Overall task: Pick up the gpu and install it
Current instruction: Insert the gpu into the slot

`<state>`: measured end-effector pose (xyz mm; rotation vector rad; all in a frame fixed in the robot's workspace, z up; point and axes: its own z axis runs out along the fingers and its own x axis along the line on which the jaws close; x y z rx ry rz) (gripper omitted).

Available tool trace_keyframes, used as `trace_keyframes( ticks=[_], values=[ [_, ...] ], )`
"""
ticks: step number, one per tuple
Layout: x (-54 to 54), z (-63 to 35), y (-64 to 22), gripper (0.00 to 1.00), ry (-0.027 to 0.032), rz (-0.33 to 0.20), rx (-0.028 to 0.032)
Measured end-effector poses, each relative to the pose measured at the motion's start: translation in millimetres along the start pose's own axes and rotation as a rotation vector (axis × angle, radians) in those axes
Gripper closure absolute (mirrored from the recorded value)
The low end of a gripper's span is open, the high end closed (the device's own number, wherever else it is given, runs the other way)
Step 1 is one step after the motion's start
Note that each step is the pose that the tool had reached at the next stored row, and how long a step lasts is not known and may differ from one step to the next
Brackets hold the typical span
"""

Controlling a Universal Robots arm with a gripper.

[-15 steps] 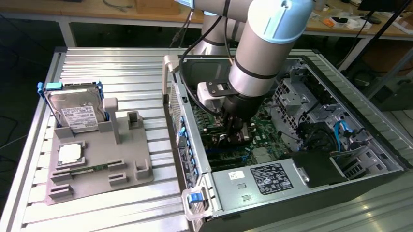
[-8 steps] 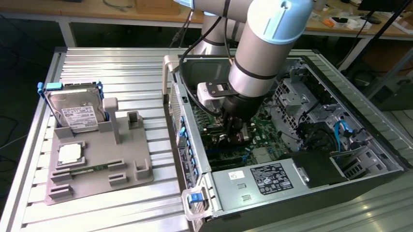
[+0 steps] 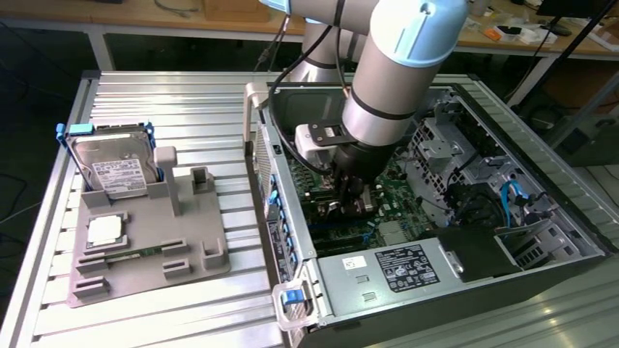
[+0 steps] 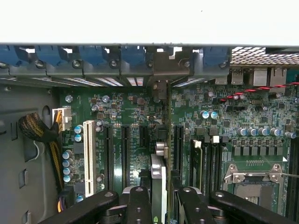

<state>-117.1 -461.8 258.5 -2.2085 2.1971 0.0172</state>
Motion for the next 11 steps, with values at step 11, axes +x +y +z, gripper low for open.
trace_keyframes(
  ticks=[11],
  values=[
    [-0.1,-3.6,0.1,0.73,0.0001,0.0,0.0]
  ],
)
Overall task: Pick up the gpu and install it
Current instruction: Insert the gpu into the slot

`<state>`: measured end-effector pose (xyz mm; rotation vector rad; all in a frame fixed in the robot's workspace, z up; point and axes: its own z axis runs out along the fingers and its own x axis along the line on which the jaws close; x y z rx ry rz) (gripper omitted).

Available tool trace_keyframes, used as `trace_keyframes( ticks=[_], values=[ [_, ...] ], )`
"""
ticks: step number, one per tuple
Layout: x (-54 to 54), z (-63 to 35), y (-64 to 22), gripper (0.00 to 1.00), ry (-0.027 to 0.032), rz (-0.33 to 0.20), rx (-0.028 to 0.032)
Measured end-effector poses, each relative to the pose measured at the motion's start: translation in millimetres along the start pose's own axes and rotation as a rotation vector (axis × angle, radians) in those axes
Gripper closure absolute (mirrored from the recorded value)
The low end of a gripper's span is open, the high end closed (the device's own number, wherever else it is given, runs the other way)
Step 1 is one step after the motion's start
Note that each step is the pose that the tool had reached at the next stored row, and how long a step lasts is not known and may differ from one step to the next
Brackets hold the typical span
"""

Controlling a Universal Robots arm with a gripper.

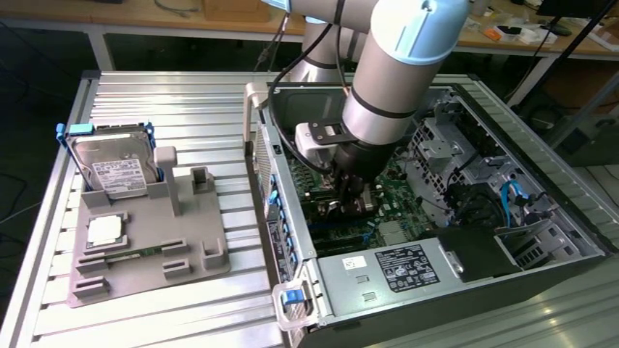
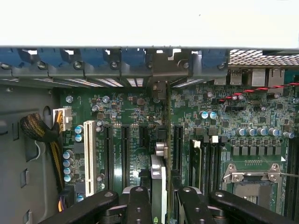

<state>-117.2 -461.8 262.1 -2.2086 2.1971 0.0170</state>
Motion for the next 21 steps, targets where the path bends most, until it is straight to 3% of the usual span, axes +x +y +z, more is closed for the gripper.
trace_keyframes(
  ticks=[21],
  values=[
    [-1.3,0.1,0.0,0.73,0.0,0.0,0.0001]
  ],
)
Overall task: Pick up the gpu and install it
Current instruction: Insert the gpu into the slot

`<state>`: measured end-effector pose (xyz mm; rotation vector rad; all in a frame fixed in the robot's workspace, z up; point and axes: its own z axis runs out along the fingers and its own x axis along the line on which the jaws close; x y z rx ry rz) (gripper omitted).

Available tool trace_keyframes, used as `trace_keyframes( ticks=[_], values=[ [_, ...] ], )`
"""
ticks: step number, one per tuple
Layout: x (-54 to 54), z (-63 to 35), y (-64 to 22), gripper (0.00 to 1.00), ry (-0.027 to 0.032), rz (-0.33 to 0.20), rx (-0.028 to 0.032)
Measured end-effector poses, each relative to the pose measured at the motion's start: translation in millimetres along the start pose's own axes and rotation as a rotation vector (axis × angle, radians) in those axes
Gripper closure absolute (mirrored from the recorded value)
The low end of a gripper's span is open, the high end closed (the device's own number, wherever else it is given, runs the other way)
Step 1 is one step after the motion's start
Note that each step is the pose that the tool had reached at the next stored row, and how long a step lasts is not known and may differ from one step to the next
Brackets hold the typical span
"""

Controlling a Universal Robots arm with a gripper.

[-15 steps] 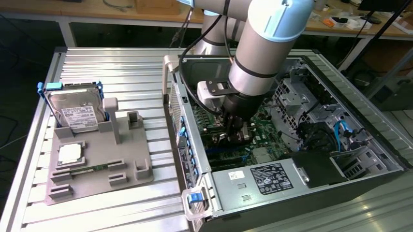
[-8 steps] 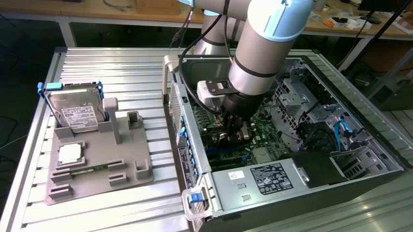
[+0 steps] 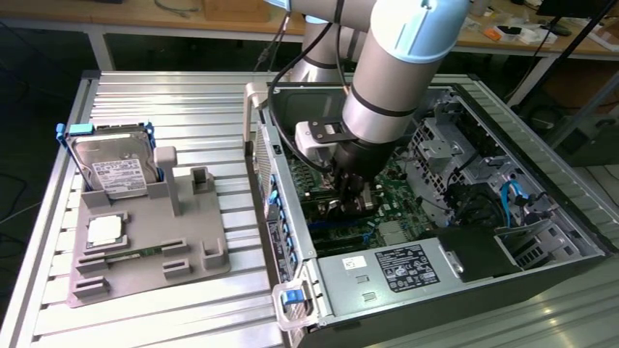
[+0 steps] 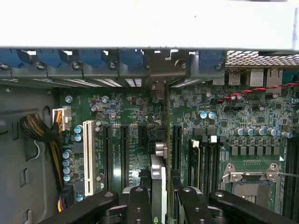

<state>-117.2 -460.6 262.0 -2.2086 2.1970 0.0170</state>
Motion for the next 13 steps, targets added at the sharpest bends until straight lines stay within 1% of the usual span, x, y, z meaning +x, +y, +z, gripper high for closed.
trace_keyframes(
  ticks=[13],
  values=[
    [0.1,2.8,0.4,0.73,-0.0001,0.0,-0.0001]
  ],
)
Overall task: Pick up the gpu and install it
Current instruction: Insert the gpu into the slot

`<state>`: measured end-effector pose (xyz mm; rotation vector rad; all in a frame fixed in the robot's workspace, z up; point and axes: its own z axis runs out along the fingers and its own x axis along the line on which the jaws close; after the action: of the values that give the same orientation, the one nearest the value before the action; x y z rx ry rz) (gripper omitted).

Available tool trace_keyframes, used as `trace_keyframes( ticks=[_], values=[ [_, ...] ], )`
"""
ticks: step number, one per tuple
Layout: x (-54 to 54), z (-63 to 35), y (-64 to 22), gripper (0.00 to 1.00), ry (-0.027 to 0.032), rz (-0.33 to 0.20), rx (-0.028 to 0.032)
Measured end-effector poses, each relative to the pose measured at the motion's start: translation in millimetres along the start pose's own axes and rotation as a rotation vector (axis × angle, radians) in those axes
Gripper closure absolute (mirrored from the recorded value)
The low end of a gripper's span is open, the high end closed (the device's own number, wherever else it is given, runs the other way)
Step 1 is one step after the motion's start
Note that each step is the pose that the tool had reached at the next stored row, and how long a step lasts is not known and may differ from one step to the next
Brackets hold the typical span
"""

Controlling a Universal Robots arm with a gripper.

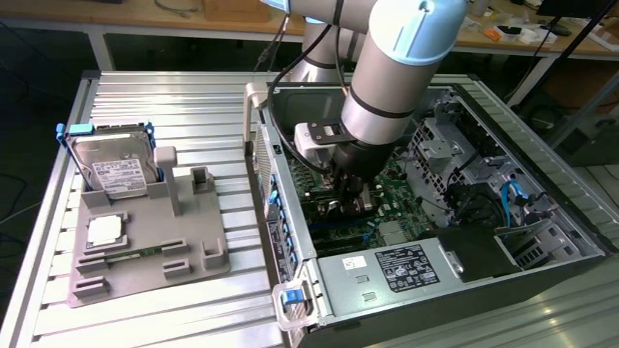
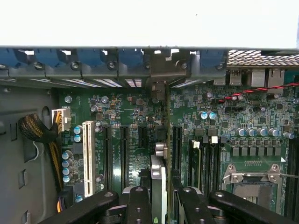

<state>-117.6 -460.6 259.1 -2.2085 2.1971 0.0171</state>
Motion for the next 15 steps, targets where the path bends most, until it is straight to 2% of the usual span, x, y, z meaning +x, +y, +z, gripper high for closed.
trace_keyframes(
  ticks=[6,8,15],
  values=[
    [0.0,0.4,0.3,0.73,-0.0001,0.0,0.0001],
    [-0.2,-2.2,0.2,0.73,-0.0015,0.0,0.0009],
    [0.0,-4.4,0.3,0.73,0.0,0.0,0.0001]
  ],
)
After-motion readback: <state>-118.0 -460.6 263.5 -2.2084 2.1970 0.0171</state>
